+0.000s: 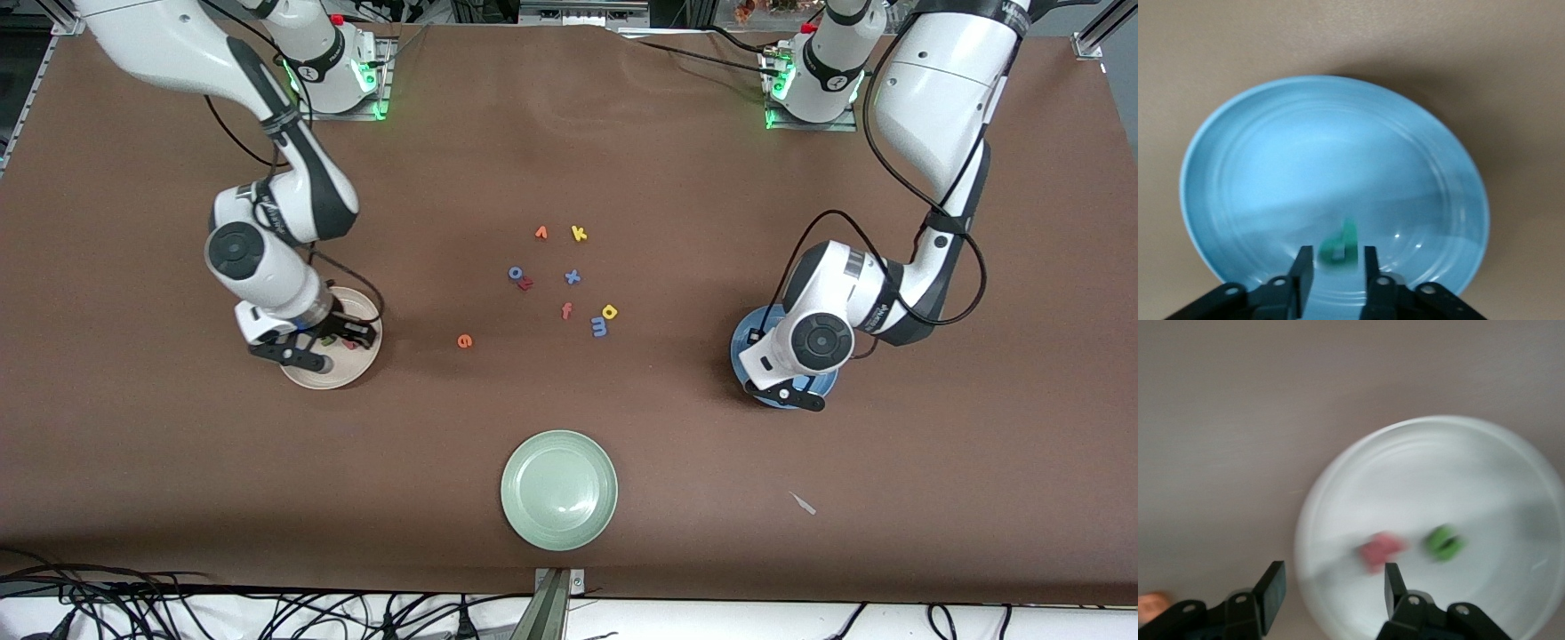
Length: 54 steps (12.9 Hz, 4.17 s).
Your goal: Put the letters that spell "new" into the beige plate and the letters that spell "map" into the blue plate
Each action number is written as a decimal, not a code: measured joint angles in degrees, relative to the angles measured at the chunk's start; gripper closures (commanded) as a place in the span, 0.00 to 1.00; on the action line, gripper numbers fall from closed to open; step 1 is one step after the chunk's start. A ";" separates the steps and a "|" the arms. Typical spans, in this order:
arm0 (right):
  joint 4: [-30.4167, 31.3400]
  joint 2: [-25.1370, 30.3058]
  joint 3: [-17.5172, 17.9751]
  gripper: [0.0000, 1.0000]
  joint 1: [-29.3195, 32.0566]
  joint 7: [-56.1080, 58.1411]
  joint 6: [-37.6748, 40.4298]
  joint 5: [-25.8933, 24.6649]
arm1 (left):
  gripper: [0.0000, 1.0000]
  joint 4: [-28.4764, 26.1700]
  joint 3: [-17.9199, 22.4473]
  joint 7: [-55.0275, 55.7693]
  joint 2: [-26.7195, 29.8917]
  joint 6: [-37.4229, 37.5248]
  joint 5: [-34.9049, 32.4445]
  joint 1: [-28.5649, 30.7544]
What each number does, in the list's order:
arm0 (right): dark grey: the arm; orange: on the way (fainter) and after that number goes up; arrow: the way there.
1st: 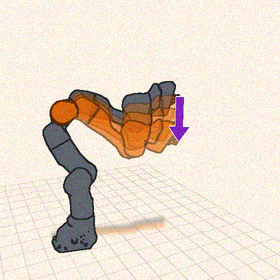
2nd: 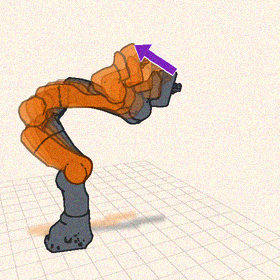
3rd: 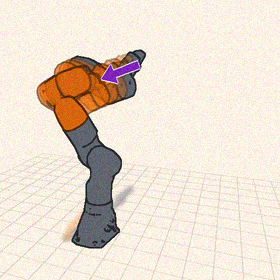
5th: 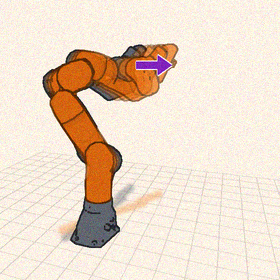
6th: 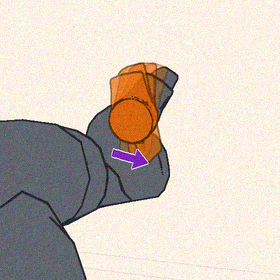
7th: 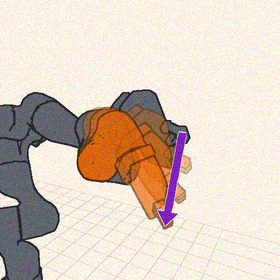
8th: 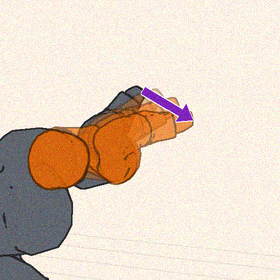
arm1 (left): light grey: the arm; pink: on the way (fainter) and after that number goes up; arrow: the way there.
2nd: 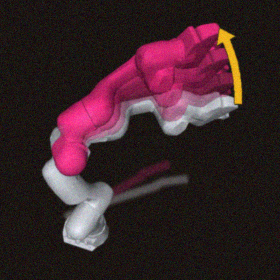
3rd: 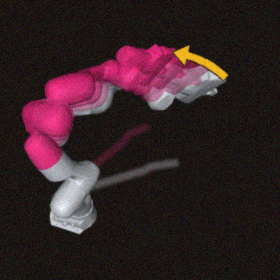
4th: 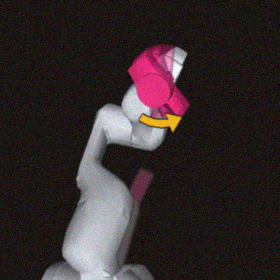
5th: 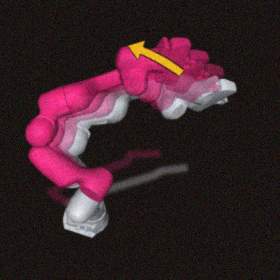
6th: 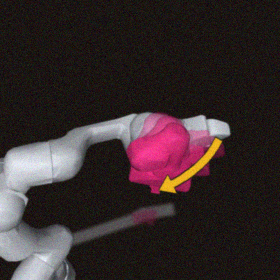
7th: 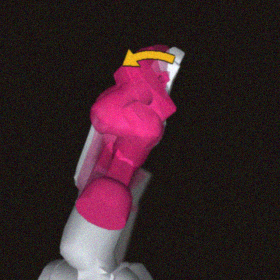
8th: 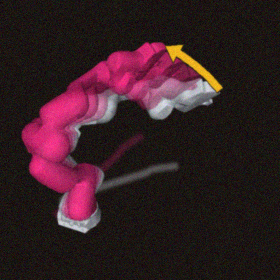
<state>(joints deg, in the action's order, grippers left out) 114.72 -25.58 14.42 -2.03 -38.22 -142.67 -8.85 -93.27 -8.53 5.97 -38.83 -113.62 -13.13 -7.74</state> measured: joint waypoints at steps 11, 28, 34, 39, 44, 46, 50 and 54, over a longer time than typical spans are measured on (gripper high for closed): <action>-9.91 -11.43 1.28 0.31 -12.23 -23.20 -1.29 -1.91 | 0.00 3.70 -7.53 10.76 0.42 -0.10 5.52 -5.11; -11.78 -11.14 0.59 0.93 -9.40 -17.79 1.18 -5.20 | 0.00 4.97 -8.54 12.28 1.04 -0.77 5.52 -6.69; -4.88 1.63 0.05 0.91 2.75 7.33 13.62 -5.14 | 0.00 5.05 -8.88 12.88 1.12 -0.79 5.52 -7.24; 9.43 6.00 -0.15 0.17 4.27 8.61 3.89 -4.21 | 0.00 5.00 -8.71 13.17 1.41 -0.77 5.52 -7.40; 9.10 8.17 -0.14 0.01 4.25 8.59 3.84 -4.15 | 0.00 5.07 -8.28 13.12 1.45 -1.20 5.52 -7.05; 6.53 10.25 -0.13 0.01 4.25 8.61 8.56 -4.15 | 0.00 5.11 -8.37 13.02 1.50 -2.07 5.52 -7.09; -4.40 14.45 0.16 0.01 4.24 12.64 24.43 0.79 | 0.00 4.76 -8.51 13.01 0.98 -4.84 5.52 -8.28; -12.36 17.41 -2.55 0.01 4.36 23.59 35.92 7.02 | 0.00 4.71 -8.36 12.89 0.53 -6.56 5.47 -8.46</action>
<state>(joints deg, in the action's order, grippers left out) 102.36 -8.17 11.87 2.33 -14.63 -106.75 -1.83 -88.56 -16.89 18.87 -38.31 -120.17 -7.66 -16.20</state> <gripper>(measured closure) 0.004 0.000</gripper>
